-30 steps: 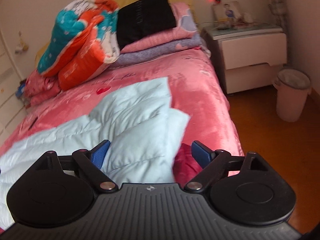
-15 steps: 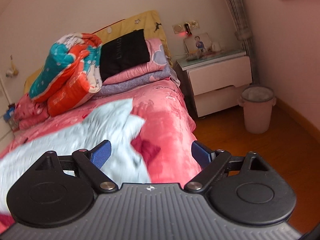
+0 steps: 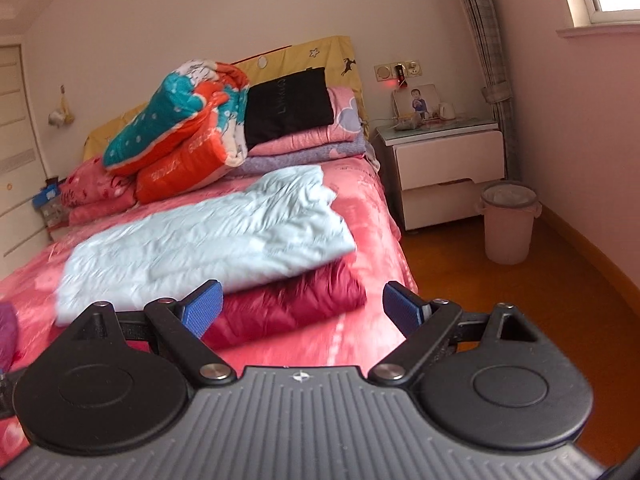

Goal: Fold large clothes

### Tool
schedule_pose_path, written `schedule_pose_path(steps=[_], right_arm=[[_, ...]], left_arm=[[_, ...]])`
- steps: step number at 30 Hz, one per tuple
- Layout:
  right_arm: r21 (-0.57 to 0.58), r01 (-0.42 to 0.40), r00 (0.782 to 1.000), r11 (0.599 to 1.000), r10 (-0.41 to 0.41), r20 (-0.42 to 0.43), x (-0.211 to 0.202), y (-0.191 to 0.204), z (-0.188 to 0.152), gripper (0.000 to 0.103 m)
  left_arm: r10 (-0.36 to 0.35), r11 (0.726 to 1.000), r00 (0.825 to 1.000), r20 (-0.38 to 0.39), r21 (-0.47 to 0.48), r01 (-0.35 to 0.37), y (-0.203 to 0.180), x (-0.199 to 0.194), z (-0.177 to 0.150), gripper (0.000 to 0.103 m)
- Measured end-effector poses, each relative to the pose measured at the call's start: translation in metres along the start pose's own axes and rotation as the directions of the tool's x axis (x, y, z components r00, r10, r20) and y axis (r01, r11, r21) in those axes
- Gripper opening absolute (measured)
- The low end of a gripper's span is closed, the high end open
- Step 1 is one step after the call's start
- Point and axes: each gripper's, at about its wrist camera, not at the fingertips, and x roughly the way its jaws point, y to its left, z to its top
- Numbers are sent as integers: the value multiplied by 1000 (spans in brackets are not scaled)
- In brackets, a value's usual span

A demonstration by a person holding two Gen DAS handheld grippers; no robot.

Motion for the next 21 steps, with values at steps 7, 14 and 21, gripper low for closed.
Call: schedule_pose_path(steps=[7,14,21], right_arm=[[-37,-22,1000,999,21,-21,-123,10,-5,103],[-34,-22,998,999,24,62,-230,6,-7,103],[-66,-25,992,998,33,121,-295,-9,-2,103]], left_arm=[[-17,1000,1000,24,25,17,-20,-113,-6,102],[-20,1000,998,55,2,20,-29,-187,-22,102],[42,998,998,52,51,-45,-38,-228,-33,102]])
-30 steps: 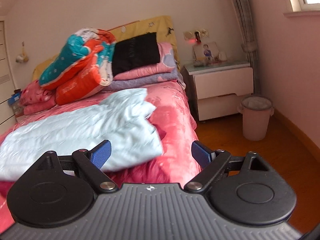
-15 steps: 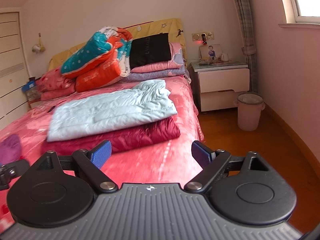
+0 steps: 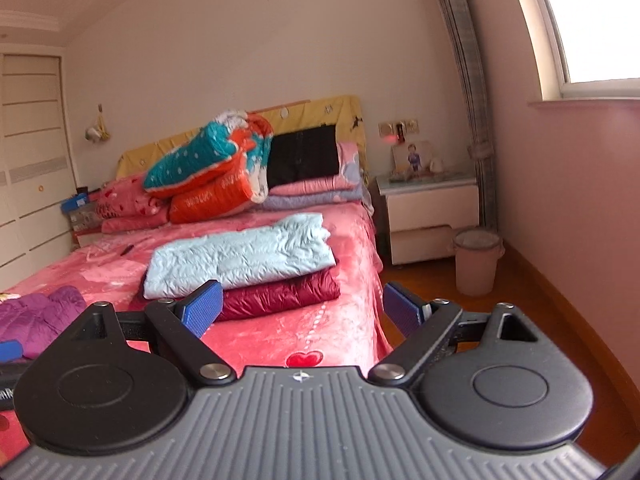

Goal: Fold large clothes

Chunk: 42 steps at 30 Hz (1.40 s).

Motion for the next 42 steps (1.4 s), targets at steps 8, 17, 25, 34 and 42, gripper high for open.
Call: schedule_pose_path(steps=[8,17,25,34,42], right_arm=[[-18,-10,1000,1000,10,19,-20,0,6,103],[-53,-4,1000,999,4,-2,-6,9,-2,103],[-65,-25,999,998,23,-30,0,13,-8,103],[-45,-23,999,999,21,-29,5,9,-8,103],[-51,-29,999,998,27,-38,9,10,-11,103]], left_arm=[[65,998,997,31,22,-66,0,-25,-1,102],[101,994,992,75,21,-103,4,-36,2,102],[107,994,993,54,0,-107,8,-33,-1,102],[102,995,994,50,0,-102,8,-29,-3,102],[105,994,994,37,-5,-105,7,-25,-6,102]])
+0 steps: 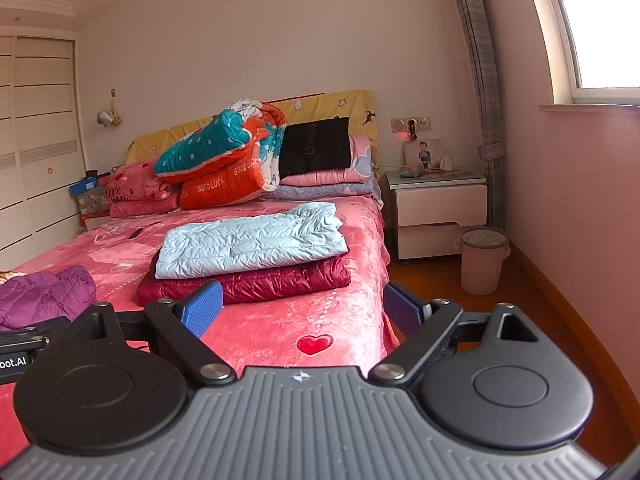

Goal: Fold large clothes

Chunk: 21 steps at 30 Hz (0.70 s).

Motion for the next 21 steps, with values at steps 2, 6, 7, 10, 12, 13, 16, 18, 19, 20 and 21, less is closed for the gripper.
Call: schedule_pose_path(steps=[2,6,7,10,12,13,16,18,19,20,21], right_arm=[[-3,2,1000,1000,-2,-2,1,0,-1,103],[-4,0,1000,1000,0,-12,3,-3,-1,103],[-5,-1,1000,1000,1,-13,3,-4,-1,103],[-8,-5,1000,1000,5,-16,4,-4,-1,103],[-11,-7,1000,1000,6,-18,5,-4,-1,103],[-12,-8,1000,1000,8,-18,5,-5,-1,103],[-10,-8,1000,1000,8,-22,6,-8,-1,103],[-4,-10,1000,1000,10,-27,8,-10,-1,103],[-1,-11,999,1000,11,-30,8,-11,-1,103],[2,-12,999,1000,12,-32,9,-12,-1,103],[4,-12,999,1000,13,-35,9,-13,-1,103]], left_arm=[[3,1000,1000,-1,-3,-3,1,1,-1,102],[8,1000,1000,-3,-3,-8,2,2,-2,102],[9,1000,1000,-4,-1,-9,2,3,-3,102],[7,1000,1000,-8,-3,-7,3,4,-3,102],[8,1000,1000,-10,-3,-8,3,4,-4,102],[7,1000,1000,-11,0,-7,3,4,-4,102],[7,1000,1000,-11,1,-7,3,5,-4,102],[5,1000,1000,-13,-2,-5,3,6,-4,102],[6,1000,1000,-13,-2,-6,2,6,-4,102],[6,1000,1000,-13,-1,-6,2,6,-4,102],[6,1000,1000,-13,1,-6,2,6,-4,102]])
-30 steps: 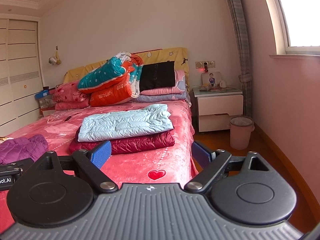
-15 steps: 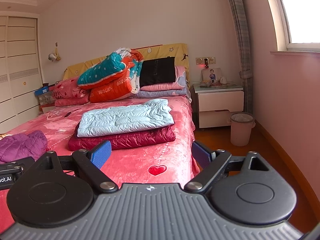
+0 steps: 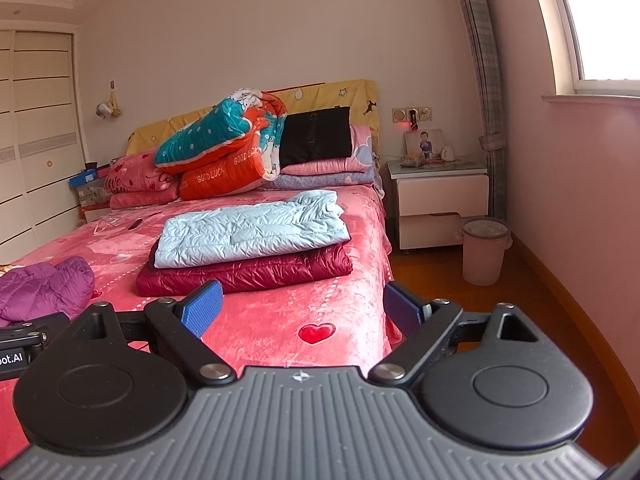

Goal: Fold large clothes

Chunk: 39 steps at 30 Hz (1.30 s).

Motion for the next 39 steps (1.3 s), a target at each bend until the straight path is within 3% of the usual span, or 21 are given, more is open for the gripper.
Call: schedule_pose_path(steps=[39], right_arm=[[7,-9,1000,1000,10,-17,6,-3,-5,103]], left_arm=[[7,1000,1000,-8,0,-7,-10,4,-5,102]])
